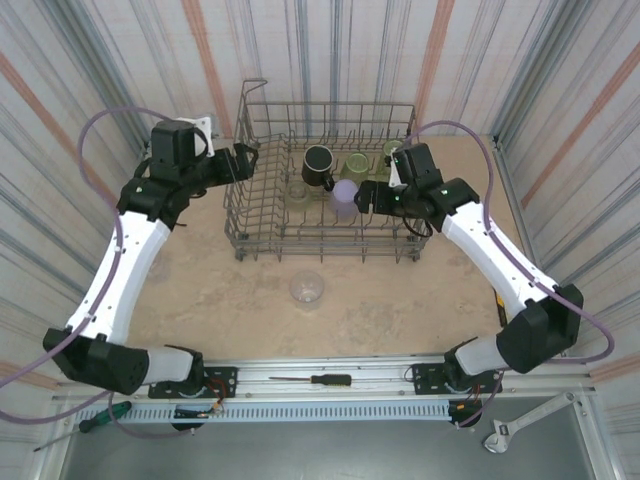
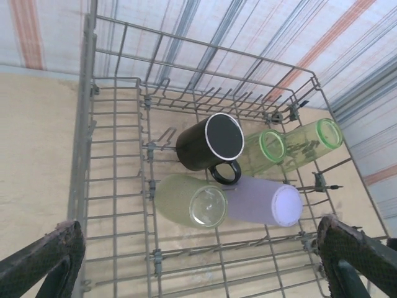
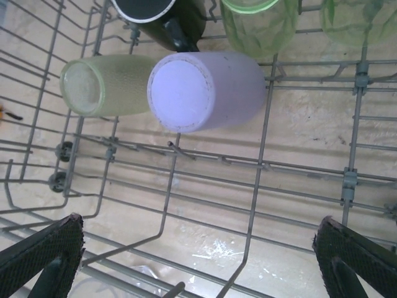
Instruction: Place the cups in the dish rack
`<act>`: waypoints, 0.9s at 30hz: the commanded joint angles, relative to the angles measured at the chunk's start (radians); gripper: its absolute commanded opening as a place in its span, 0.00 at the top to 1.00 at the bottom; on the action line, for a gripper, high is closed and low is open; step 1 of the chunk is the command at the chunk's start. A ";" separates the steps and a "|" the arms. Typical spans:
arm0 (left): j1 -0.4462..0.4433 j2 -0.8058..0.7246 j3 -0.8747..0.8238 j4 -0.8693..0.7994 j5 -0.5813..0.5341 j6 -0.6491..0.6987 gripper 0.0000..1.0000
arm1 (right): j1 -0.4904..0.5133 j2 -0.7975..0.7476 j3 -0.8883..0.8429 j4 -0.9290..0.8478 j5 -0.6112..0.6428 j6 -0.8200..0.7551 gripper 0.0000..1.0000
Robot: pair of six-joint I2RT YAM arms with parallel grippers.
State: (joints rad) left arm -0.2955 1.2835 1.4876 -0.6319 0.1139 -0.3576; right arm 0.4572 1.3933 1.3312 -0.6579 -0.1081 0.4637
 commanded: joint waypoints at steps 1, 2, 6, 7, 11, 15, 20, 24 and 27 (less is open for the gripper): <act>-0.050 -0.031 -0.013 -0.099 -0.101 0.027 0.01 | -0.014 -0.063 -0.046 0.054 -0.036 -0.003 0.01; -0.069 -0.037 -0.017 -0.111 -0.112 0.018 0.01 | -0.021 -0.077 -0.060 0.065 -0.042 -0.006 0.01; -0.176 -0.053 -0.027 -0.151 -0.228 0.000 0.01 | -0.057 -0.123 -0.106 0.096 -0.094 -0.013 0.01; -0.212 -0.056 -0.029 -0.161 -0.275 0.001 0.01 | -0.063 -0.131 -0.112 0.096 -0.102 -0.014 0.01; -0.338 -0.061 -0.034 -0.215 -0.411 -0.009 0.01 | -0.084 -0.165 -0.144 0.102 -0.127 -0.021 0.01; -0.398 -0.083 -0.082 -0.245 -0.442 -0.066 0.01 | -0.103 -0.204 -0.188 0.112 -0.148 -0.023 0.01; -0.457 -0.108 -0.177 -0.252 -0.461 -0.156 0.01 | -0.125 -0.228 -0.217 0.114 -0.172 -0.022 0.01; -0.491 -0.105 -0.232 -0.265 -0.473 -0.224 0.01 | -0.130 -0.236 -0.227 0.114 -0.178 -0.018 0.01; -0.515 -0.093 -0.263 -0.262 -0.477 -0.259 0.01 | -0.131 -0.239 -0.240 0.121 -0.183 -0.012 0.01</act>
State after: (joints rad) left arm -0.7925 1.1938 1.2469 -0.8700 -0.3206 -0.5411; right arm 0.3321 1.1790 1.1042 -0.5457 -0.2672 0.4603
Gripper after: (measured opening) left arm 0.986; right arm 0.987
